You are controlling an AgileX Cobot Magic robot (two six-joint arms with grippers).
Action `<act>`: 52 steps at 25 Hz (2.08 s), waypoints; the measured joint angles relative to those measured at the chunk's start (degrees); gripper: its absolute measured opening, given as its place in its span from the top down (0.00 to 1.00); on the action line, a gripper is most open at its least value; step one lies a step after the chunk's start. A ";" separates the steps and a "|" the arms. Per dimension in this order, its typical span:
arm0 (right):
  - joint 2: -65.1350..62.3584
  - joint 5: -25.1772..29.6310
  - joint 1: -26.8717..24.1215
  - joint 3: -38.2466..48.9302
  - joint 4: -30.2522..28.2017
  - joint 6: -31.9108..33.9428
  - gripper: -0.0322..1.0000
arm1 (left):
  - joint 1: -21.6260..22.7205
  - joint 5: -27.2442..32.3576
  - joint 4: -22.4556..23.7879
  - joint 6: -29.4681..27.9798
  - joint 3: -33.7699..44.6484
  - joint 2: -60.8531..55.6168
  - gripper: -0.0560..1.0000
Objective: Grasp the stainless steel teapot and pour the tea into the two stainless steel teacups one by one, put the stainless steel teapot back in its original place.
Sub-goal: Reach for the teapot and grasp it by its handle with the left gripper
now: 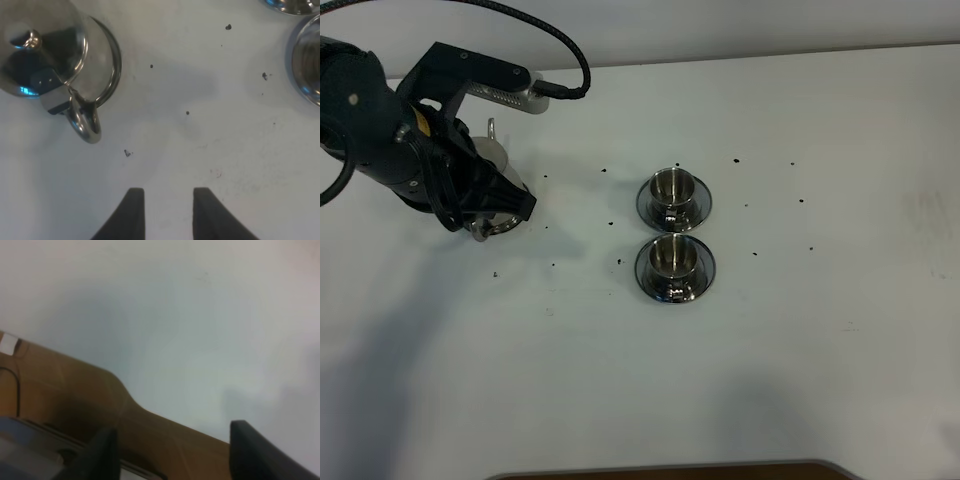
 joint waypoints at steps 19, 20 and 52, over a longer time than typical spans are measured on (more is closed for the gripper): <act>-11.74 0.01 -30.01 0.35 0.18 -0.04 0.50 | 0.00 0.05 -3.80 -0.12 0.00 0.00 0.67; -13.14 -0.06 -31.14 0.35 0.18 -0.04 0.50 | 0.00 0.05 -3.94 -0.12 0.00 0.00 0.67; -24.78 0.11 -24.06 0.40 0.25 0.01 0.50 | 0.00 -4.45 -2.71 -0.40 1.28 0.05 0.67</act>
